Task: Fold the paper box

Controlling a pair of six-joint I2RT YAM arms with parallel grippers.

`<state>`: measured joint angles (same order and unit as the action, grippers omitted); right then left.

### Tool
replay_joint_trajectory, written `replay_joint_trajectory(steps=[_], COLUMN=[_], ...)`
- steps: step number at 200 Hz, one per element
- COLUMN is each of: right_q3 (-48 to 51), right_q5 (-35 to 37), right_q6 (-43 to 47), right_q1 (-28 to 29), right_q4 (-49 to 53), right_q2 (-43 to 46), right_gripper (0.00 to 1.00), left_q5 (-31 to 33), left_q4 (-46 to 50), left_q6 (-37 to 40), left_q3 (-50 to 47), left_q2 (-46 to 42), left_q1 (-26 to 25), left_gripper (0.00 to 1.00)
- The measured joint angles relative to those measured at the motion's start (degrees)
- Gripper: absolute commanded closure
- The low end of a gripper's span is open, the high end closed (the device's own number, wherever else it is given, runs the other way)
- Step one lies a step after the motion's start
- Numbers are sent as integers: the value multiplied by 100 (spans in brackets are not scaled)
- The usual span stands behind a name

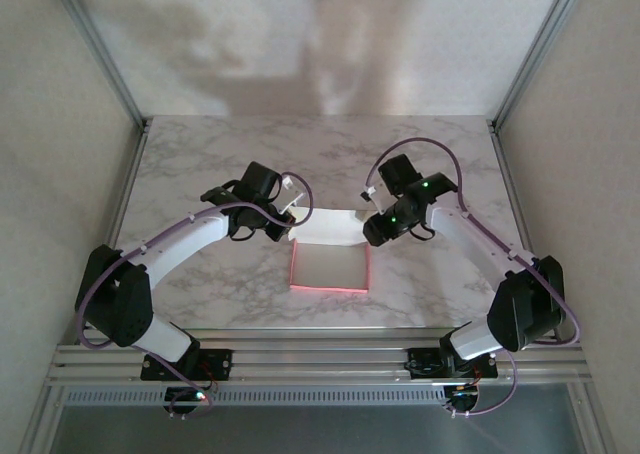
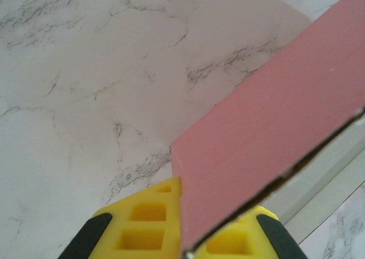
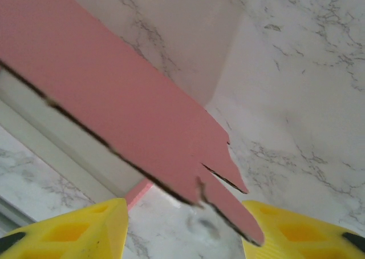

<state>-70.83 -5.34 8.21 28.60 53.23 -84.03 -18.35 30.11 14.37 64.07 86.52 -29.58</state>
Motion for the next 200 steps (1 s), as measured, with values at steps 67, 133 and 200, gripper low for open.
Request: replay_joint_trajectory(steps=[67,133,200], right_q3=[2,2,101], right_q5=[-470,-691,-629], right_q6=[151,118,70], right_q1=[-365,-278,-208], right_q4=[-358,-457,-321], right_q2=[-22,-205,-201], right_gripper=[37,54,58], left_q5=[-2,-2,0], left_q4=[-31,-35,-33], left_q6=[109,107,107], left_q3=[11,116,151], left_q2=[37,144,184], left_q1=[0,0,0], left_gripper=[100,100,100])
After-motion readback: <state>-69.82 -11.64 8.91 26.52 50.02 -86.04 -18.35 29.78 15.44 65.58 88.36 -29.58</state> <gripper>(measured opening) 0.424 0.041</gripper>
